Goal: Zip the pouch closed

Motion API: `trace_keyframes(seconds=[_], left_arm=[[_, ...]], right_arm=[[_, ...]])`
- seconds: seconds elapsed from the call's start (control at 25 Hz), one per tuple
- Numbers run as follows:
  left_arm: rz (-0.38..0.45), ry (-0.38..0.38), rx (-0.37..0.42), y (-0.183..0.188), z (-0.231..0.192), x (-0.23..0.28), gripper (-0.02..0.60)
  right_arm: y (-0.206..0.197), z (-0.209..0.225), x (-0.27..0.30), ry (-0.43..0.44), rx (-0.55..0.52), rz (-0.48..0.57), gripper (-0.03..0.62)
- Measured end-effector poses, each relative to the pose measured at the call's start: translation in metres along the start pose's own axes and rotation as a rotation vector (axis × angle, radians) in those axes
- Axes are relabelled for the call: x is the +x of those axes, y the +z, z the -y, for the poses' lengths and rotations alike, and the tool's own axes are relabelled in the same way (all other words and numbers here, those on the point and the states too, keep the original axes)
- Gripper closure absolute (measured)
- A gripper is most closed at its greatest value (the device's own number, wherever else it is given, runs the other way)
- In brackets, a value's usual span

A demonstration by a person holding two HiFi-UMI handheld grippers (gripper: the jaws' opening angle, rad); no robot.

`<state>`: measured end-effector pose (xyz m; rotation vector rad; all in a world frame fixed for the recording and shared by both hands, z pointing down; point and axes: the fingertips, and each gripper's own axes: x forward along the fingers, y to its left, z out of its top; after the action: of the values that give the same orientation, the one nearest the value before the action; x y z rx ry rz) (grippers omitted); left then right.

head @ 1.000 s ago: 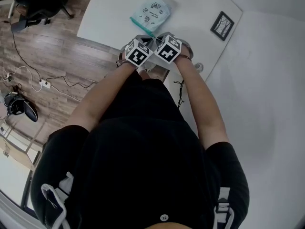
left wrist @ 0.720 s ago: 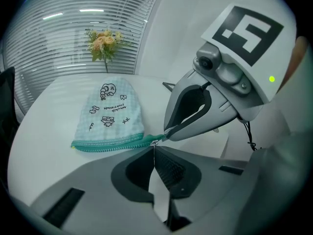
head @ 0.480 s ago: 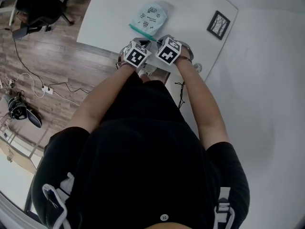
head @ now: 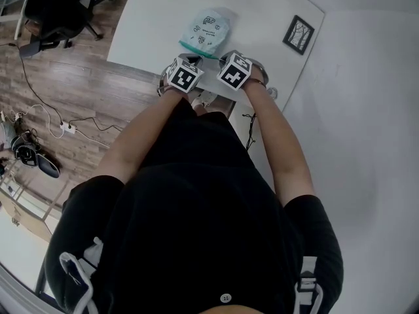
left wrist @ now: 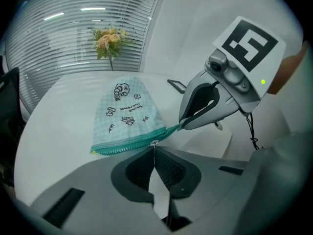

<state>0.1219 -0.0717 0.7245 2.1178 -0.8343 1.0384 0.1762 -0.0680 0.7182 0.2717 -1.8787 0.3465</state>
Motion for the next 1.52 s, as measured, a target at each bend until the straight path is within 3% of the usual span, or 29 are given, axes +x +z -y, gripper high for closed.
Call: trace_keyframes(seconds=[1.52], left_arm=[[-0.031,0.108,-0.09,-0.017,-0.059,-0.008,0.571]], right_arm=[[-0.022,0.027,-0.009,-0.049,0.053,-0.023,0.571]])
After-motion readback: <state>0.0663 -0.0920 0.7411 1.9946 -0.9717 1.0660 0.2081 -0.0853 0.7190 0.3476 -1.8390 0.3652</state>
